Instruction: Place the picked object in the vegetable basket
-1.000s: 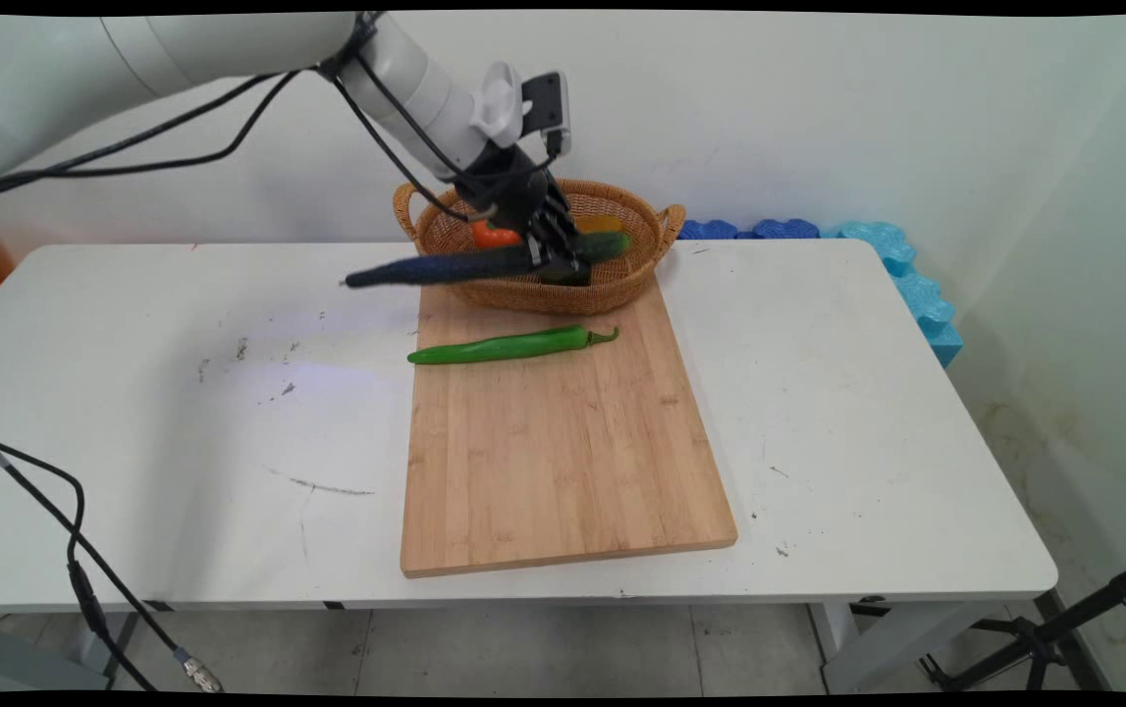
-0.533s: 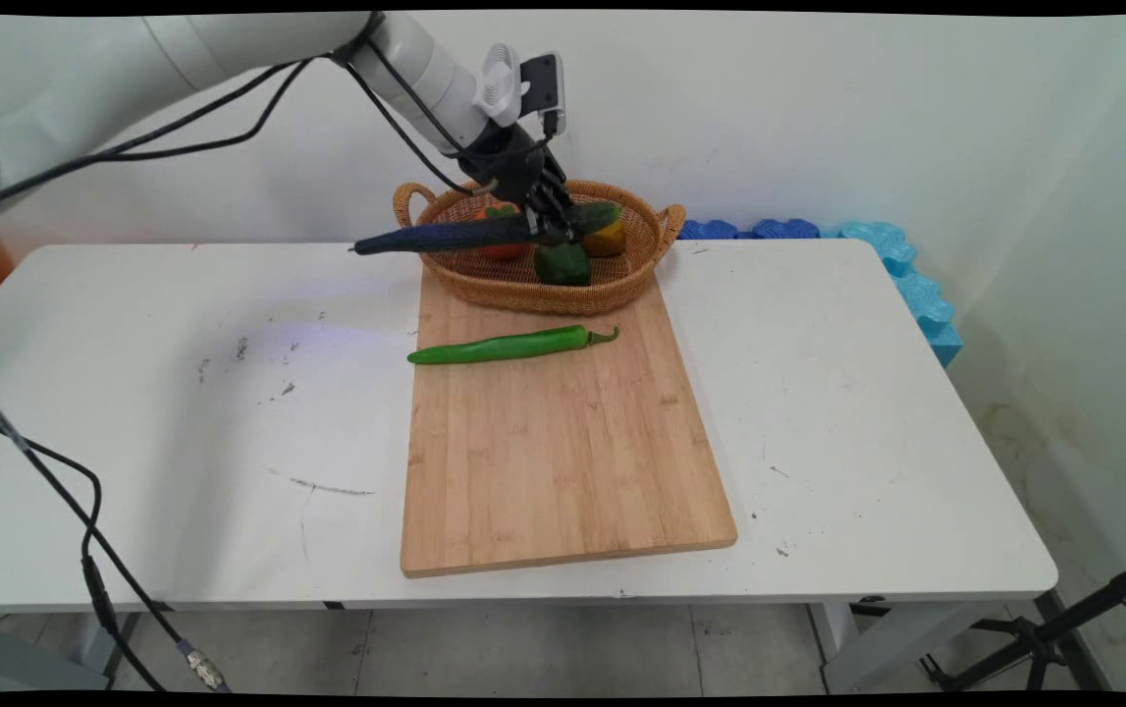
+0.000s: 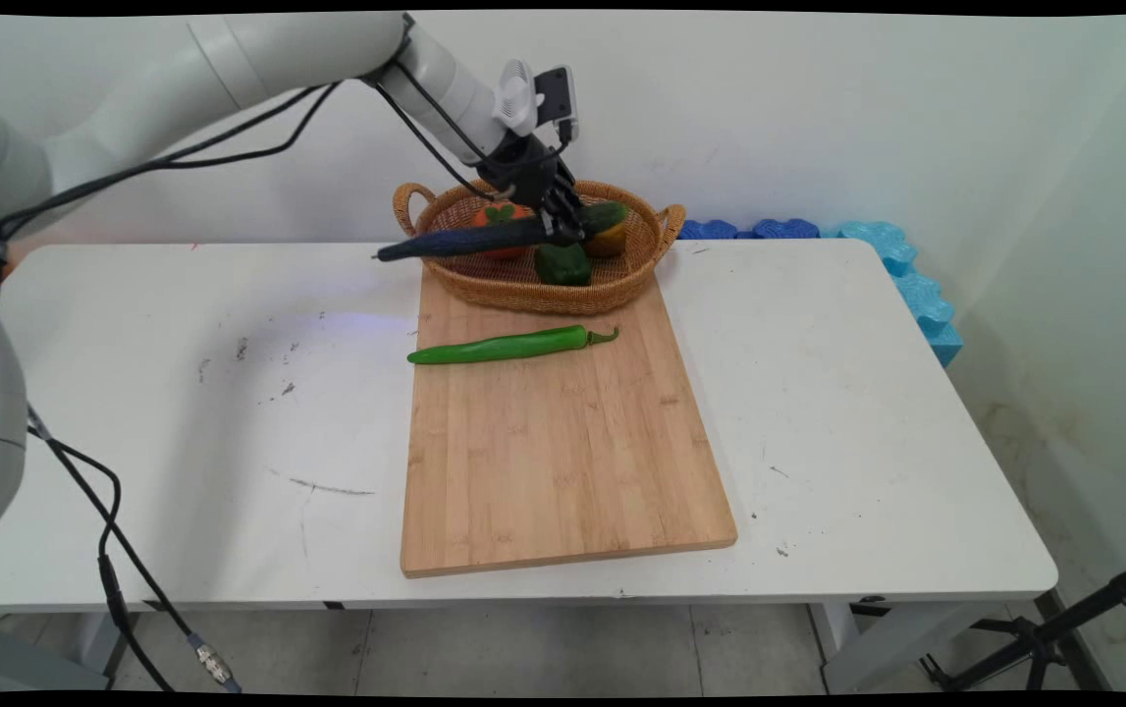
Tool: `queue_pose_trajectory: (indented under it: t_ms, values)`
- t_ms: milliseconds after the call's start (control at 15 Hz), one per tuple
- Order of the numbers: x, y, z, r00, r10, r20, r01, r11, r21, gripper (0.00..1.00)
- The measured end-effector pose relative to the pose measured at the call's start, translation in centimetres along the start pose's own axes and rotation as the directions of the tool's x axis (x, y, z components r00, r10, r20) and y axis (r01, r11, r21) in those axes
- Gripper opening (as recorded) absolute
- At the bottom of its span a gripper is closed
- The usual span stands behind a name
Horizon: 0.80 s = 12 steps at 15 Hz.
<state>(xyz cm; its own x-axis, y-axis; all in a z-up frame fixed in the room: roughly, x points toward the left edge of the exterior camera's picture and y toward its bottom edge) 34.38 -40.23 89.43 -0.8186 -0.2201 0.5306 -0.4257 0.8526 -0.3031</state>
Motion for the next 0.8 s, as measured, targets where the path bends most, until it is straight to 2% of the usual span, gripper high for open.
queue_pose_trajectory:
  t_ms: [400,467,800]
  values:
    - [-0.4,-0.9,2.9,1.0,-0.022,-0.018,0.022,1.0,-0.001,0.0]
    - [-0.5,-1.0,3.3,0.999,-0.025,-0.022,0.025,1.0,-0.001,1.0]
    - [-0.5,-1.2,4.5,0.998,-0.035,-0.042,0.035,0.999,-0.007,1.0]
